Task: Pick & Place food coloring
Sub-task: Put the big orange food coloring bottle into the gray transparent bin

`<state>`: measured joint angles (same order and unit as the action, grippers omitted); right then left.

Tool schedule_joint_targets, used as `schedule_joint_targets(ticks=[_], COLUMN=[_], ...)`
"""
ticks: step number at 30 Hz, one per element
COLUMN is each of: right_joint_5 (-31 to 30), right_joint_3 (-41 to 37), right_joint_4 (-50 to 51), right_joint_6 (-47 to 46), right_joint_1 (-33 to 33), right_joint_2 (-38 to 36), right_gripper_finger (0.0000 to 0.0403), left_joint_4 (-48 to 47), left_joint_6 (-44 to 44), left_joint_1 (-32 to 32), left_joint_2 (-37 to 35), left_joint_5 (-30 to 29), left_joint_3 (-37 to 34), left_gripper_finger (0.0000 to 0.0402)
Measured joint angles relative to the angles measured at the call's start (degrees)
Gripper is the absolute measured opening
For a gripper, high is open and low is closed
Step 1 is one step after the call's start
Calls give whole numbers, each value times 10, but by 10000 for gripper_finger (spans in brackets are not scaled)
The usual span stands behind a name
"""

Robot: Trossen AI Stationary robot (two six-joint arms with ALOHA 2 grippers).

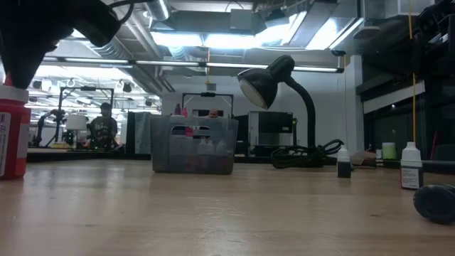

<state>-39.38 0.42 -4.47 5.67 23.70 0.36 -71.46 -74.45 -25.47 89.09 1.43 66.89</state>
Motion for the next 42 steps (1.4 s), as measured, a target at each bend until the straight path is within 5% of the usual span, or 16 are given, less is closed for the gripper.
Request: schedule_joint_targets(ticks=[26, 36, 42], right_joint_5=[0, 0, 0], right_joint_3=[0, 0, 0], right_joint_4=[0, 0, 0], right_joint_6=[0, 0, 0], right_joint_1=[0, 0, 0], right_joint_2=[0, 0, 0], right_gripper_finger=[15, 15, 15], left_joint_4=[111, 97, 93], left_joint_6=[-4, 13, 30], left_joint_1=[-1, -1, -1], left_joint_2=[27, 27, 26], left_joint_5=[19, 1, 15], left_joint_3=[-76, -76, -75], left_gripper_finger=[249, 144, 142])
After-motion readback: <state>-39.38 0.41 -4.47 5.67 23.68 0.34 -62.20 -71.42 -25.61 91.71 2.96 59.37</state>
